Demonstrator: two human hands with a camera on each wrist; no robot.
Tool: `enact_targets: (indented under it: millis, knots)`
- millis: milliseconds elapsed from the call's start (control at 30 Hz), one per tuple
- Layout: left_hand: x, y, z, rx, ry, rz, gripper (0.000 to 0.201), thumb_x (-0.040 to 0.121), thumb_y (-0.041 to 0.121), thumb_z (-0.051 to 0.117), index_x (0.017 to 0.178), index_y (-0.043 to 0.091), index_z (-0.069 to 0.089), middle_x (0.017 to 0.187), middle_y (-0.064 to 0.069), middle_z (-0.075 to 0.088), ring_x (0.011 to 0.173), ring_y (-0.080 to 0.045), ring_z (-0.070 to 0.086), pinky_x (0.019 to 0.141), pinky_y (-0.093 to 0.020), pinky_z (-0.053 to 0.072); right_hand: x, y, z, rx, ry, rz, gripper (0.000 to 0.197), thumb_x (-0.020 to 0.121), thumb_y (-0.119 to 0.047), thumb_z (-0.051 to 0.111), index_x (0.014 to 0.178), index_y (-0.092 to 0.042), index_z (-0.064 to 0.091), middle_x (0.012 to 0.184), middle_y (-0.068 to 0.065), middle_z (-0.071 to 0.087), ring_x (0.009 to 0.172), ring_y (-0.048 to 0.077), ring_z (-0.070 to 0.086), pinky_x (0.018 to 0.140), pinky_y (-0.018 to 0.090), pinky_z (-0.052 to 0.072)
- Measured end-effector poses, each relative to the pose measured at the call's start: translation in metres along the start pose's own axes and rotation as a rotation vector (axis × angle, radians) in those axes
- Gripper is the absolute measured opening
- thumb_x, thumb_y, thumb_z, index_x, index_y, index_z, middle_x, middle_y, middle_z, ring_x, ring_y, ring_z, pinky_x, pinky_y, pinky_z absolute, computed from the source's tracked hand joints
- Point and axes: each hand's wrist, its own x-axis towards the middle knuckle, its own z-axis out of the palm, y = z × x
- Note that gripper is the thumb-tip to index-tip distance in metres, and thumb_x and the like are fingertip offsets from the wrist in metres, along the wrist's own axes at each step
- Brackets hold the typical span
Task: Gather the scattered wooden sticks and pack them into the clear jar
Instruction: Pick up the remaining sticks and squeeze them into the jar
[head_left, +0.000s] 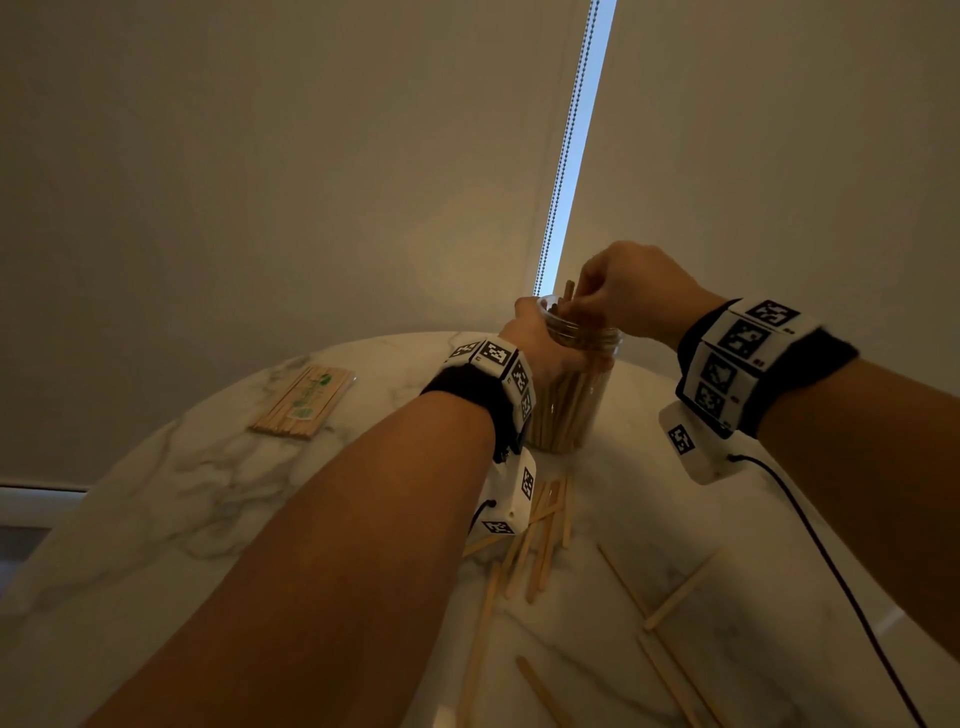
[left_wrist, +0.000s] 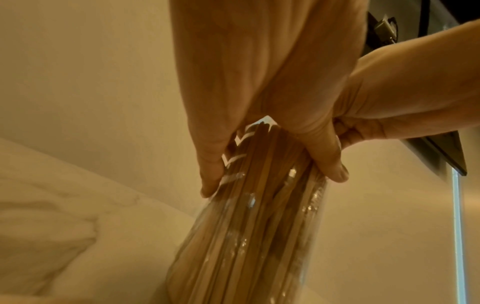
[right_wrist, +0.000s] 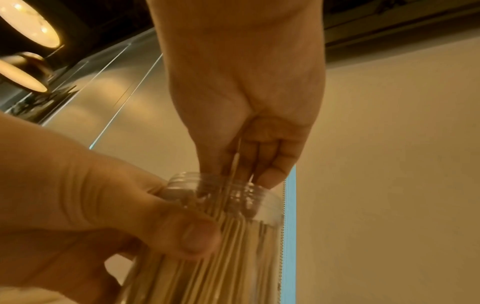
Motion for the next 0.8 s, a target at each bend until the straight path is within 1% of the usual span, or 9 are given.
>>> enact_targets:
  millis: [100, 233, 300, 400, 500, 567, 633, 733, 800]
  knots:
    - [0.001, -0.002, -0.001, 0.000, -0.001, 0.007, 0.101, 0.073, 0.028, 0.088, 0.148, 0.014, 0.021, 0.105, 0.008, 0.052, 0.091, -0.009, 0.055, 0.066, -0.015, 0.042, -0.003, 0.003, 0.003, -0.010, -0.052, 0.032, 0.026, 0.088, -0.039, 0.070, 0.079, -0.015, 0.074, 0.066, -0.003, 0.061, 0.063, 0.009, 0.053, 0.053, 0.021, 0.035]
    - [0.001, -0.005, -0.001, 0.006, 0.015, 0.022, 0.103, 0.070, 0.033, 0.089, 0.147, 0.015, 0.023, 0.095, 0.016, 0.050, 0.079, 0.004, 0.049, 0.060, -0.012, 0.038, -0.007, 0.012, 0.011, 0.041, 0.029, 0.047, 0.014, 0.087, -0.026, 0.073, 0.093, -0.014, 0.071, 0.087, 0.002, 0.069, 0.080, 0.016, 0.060, 0.063, 0.025, 0.044]
    - [0.001, -0.004, -0.001, 0.014, 0.022, 0.028, 0.103, 0.070, 0.036, 0.089, 0.146, 0.015, 0.024, 0.095, 0.017, 0.050, 0.082, 0.003, 0.051, 0.059, -0.012, 0.038, -0.009, 0.014, 0.014, 0.098, 0.119, 0.045, 0.021, 0.082, -0.024, 0.078, 0.094, -0.014, 0.063, 0.089, 0.003, 0.068, 0.082, 0.021, 0.062, 0.067, 0.031, 0.050]
    - [0.003, -0.005, -0.001, 0.001, 0.016, 0.017, 0.106, 0.067, 0.036, 0.090, 0.147, 0.016, 0.023, 0.099, 0.015, 0.051, 0.094, -0.006, 0.058, 0.065, -0.016, 0.042, -0.009, 0.012, 0.014, 0.090, 0.183, 0.005, 0.025, 0.078, -0.023, 0.082, 0.087, -0.010, 0.063, 0.083, 0.003, 0.064, 0.082, 0.024, 0.061, 0.061, 0.026, 0.043]
    - [0.006, -0.006, 0.000, 0.003, 0.013, 0.010, 0.109, 0.066, 0.036, 0.091, 0.147, 0.016, 0.022, 0.102, 0.012, 0.052, 0.104, -0.013, 0.057, 0.078, -0.024, 0.046, -0.006, 0.009, 0.011, 0.125, 0.066, 0.023, 0.016, 0.083, -0.022, 0.077, 0.092, -0.015, 0.066, 0.093, 0.001, 0.066, 0.084, 0.017, 0.060, 0.059, 0.020, 0.040]
    - [0.006, -0.006, 0.001, 0.012, 0.019, 0.016, 0.111, 0.065, 0.038, 0.092, 0.148, 0.016, 0.022, 0.103, 0.012, 0.053, 0.102, -0.013, 0.056, 0.078, -0.024, 0.046, -0.003, 0.007, 0.004, 0.136, -0.063, 0.062, 0.014, 0.088, -0.020, 0.072, 0.100, -0.019, 0.066, 0.101, -0.001, 0.066, 0.087, 0.014, 0.060, 0.059, 0.019, 0.039]
    - [0.006, -0.007, 0.001, 0.006, 0.018, 0.018, 0.111, 0.064, 0.038, 0.092, 0.148, 0.016, 0.022, 0.106, 0.011, 0.053, 0.103, -0.013, 0.056, 0.079, -0.025, 0.046, 0.000, 0.006, -0.004, 0.160, -0.110, 0.081, 0.018, 0.088, -0.015, 0.070, 0.105, -0.019, 0.065, 0.102, -0.002, 0.067, 0.084, 0.011, 0.060, 0.059, 0.020, 0.040]
    - [0.006, -0.007, 0.000, -0.012, 0.004, 0.019, 0.110, 0.065, 0.036, 0.091, 0.148, 0.016, 0.022, 0.115, 0.007, 0.054, 0.111, -0.016, 0.057, 0.083, -0.027, 0.046, 0.001, 0.003, -0.008, 0.220, -0.010, 0.045, 0.029, 0.086, -0.011, 0.073, 0.110, -0.021, 0.063, 0.097, -0.002, 0.066, 0.083, 0.013, 0.063, 0.061, 0.022, 0.046]
    - [0.006, -0.007, 0.000, -0.011, 0.001, 0.022, 0.111, 0.065, 0.036, 0.092, 0.148, 0.016, 0.021, 0.113, 0.008, 0.054, 0.107, -0.013, 0.056, 0.078, -0.023, 0.044, -0.001, 0.001, -0.004, 0.251, 0.052, 0.002, 0.030, 0.087, -0.008, 0.071, 0.111, -0.024, 0.064, 0.097, -0.001, 0.066, 0.081, 0.013, 0.066, 0.060, 0.020, 0.047]
